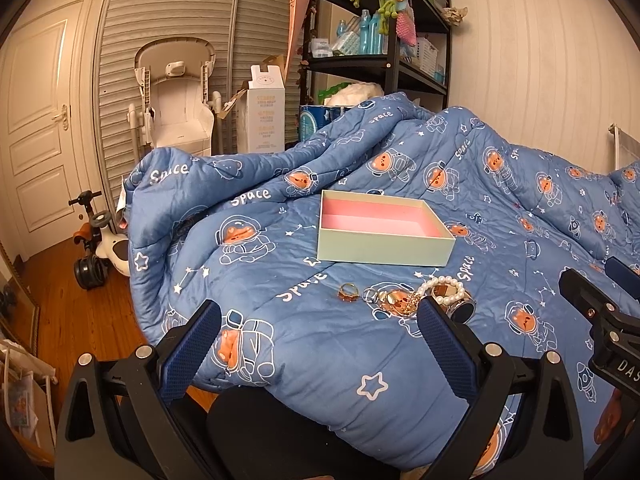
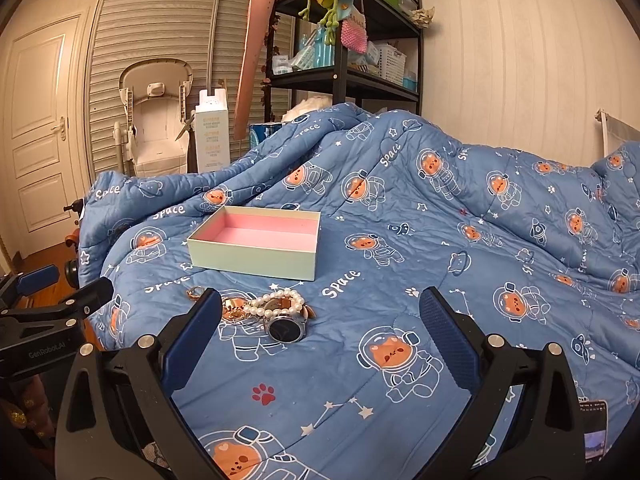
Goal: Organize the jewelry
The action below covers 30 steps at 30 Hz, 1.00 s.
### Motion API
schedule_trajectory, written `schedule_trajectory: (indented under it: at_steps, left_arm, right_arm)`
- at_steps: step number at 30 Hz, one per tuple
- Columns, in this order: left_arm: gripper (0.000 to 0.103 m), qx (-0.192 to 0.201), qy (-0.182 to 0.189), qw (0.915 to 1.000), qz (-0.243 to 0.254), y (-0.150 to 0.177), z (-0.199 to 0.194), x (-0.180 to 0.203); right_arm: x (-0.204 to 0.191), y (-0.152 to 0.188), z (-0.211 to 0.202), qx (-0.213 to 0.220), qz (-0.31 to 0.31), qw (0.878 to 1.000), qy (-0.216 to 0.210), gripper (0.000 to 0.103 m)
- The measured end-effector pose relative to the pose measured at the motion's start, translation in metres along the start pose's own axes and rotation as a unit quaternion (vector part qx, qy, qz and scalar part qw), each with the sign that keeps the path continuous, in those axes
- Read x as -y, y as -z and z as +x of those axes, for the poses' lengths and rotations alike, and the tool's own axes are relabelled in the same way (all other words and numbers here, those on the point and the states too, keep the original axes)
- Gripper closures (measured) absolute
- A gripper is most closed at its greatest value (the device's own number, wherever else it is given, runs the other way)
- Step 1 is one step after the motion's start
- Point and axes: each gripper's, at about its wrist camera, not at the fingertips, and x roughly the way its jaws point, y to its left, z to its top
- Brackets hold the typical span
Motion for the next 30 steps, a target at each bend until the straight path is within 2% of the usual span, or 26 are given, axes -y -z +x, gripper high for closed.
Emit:
schedule_trajectory:
  at_steps: [17, 30]
  left_arm:
    - [0.007, -0.006, 0.001, 1.0000, -0.002, 0.003, 0.002, -0.003]
    - [0.007, -0.028, 0.022, 0.9993, -0.010, 0.002, 0.011, -0.003]
  right_arm:
    - [0.000, 0.002, 0.001, -0.005, 0.002, 1.000, 0.000, 0.006]
    - [0.002, 0.004, 0.011, -0.026, 0.009, 0.999, -0.017, 0.006]
